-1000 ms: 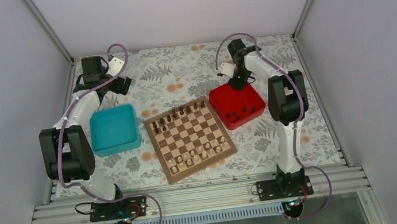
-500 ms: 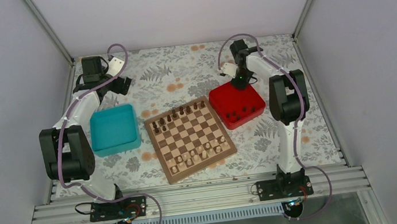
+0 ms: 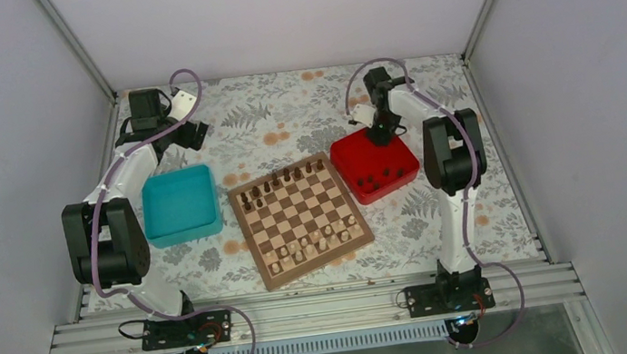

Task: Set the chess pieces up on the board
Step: Pick up the chess piece from the storage box, then place the chess piece on the chessboard.

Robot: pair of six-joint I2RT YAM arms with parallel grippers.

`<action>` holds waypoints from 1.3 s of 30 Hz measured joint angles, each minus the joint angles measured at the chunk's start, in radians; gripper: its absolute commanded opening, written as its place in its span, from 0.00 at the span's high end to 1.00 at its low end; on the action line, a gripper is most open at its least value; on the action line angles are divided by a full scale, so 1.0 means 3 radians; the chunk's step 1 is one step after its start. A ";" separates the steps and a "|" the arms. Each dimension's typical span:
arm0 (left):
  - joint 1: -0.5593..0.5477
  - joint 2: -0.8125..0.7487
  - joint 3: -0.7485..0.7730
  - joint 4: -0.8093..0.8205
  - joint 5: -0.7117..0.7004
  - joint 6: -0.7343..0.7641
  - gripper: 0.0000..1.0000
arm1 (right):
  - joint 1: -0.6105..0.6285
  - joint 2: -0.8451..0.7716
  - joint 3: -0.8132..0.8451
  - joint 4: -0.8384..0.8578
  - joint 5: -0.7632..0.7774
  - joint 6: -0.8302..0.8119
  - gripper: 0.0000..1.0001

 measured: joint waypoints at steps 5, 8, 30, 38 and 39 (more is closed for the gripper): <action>0.0000 0.0000 0.0000 0.0000 0.0005 0.0000 0.00 | 0.0000 0.0051 0.0000 0.0000 -0.0017 -0.0001 0.76; 0.0000 -0.0001 0.0000 0.0000 0.0005 0.0000 0.00 | -0.0004 0.0052 0.0000 0.0000 -0.0023 0.0003 0.85; 0.0000 -0.0066 0.0000 0.0000 0.0083 0.0000 0.00 | 0.1067 -0.0488 0.0847 -0.0745 0.0028 0.0106 0.91; 0.0000 -0.0074 0.0000 -0.0001 0.0085 -0.0001 0.00 | 0.2012 -0.0356 0.1214 -0.0971 -0.0125 0.0164 0.91; 0.0000 -0.0074 0.0000 -0.0003 0.0085 -0.0001 0.00 | 0.2066 -0.0305 0.1228 -0.0982 -0.0149 0.0164 0.91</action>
